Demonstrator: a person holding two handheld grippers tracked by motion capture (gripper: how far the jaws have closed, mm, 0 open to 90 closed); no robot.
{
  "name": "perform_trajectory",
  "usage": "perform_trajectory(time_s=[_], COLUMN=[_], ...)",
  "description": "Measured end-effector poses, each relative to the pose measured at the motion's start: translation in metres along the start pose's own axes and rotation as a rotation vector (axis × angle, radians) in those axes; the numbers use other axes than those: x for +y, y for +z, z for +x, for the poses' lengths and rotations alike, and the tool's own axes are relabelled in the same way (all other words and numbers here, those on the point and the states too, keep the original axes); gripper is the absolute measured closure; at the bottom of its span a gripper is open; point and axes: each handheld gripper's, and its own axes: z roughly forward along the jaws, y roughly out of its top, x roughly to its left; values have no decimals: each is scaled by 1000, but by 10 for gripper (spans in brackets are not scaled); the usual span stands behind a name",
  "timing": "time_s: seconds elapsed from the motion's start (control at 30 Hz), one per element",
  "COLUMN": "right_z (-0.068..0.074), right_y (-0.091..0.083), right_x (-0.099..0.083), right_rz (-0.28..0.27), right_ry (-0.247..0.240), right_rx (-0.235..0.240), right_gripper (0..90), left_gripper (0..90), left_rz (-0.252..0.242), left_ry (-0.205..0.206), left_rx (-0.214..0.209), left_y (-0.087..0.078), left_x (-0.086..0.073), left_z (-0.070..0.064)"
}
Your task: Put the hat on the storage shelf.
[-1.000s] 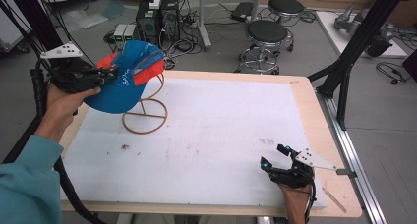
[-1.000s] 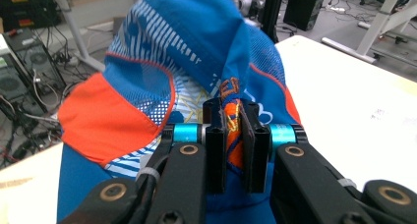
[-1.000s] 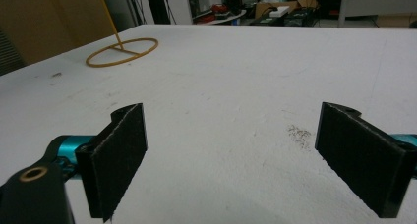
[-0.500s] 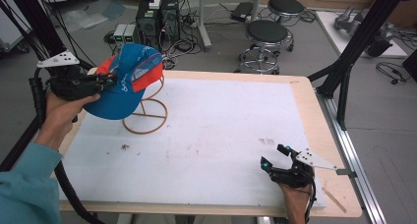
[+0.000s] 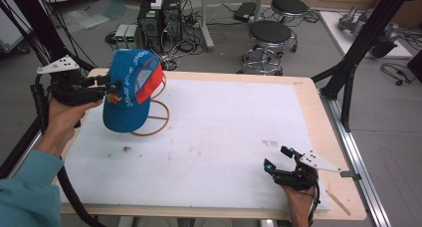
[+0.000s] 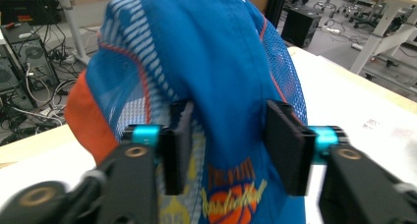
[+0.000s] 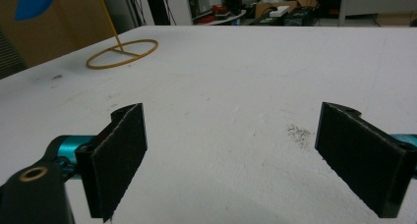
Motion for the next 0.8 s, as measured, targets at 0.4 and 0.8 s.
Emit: perform_trajectory(time_s=[0.4, 0.8], right_z=[-1, 1], right_y=[0, 1], right_x=[0, 0], right_rz=[-1, 3], right_ry=[2, -4], right_rx=[-2, -11], right_gripper=[112, 112], left_gripper=[143, 131], left_rz=[-84, -125], left_ry=[-20, 74], left_rx=[27, 12], left_y=[-11, -28], left_x=[-19, -82], left_z=[3, -9])
